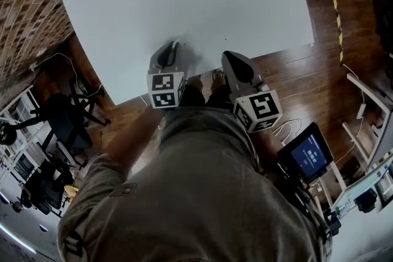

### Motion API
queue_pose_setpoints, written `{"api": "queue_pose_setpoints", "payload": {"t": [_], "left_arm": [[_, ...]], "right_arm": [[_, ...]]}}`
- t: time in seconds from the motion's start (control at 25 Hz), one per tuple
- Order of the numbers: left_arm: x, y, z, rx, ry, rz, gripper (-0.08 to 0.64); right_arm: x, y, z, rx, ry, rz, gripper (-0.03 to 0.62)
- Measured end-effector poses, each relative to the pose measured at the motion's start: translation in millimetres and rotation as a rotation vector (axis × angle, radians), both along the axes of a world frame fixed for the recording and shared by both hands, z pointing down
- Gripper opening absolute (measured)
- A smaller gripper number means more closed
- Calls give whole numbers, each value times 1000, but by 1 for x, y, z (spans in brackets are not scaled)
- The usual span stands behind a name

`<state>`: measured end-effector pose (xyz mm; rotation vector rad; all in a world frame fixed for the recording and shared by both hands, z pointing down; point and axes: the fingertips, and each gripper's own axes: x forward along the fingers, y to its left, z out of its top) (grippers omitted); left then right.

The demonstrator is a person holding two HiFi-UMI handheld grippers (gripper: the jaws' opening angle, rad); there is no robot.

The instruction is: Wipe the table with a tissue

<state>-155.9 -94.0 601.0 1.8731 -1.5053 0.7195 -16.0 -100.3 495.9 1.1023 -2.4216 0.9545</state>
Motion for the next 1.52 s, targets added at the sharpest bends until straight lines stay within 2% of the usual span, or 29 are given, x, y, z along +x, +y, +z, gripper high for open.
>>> {"api": "queue_pose_setpoints", "payload": {"t": [0.28, 0.72, 0.88, 1.08, 1.24, 1.52], "left_arm": [[7, -8, 8, -13, -22, 31, 38], [50, -31, 5, -9, -15, 133, 38], [47, -35, -10, 5, -41, 107, 40], [3, -32, -12, 5, -71, 22, 38], [-16, -30, -16, 15, -77, -25, 38], [-10, -37, -2, -7, -79, -14, 38]], "right_arm": [[7, -3, 1, 1, 8, 26, 9], [29, -11, -2, 14, 20, 86, 9], [48, -12, -13, 24, 13, 86, 9], [40, -17, -20, 46, 1, 68, 9], [35, -20, -25, 59, -4, 54, 9], [36, -22, -25, 58, -1, 59, 9]]}}
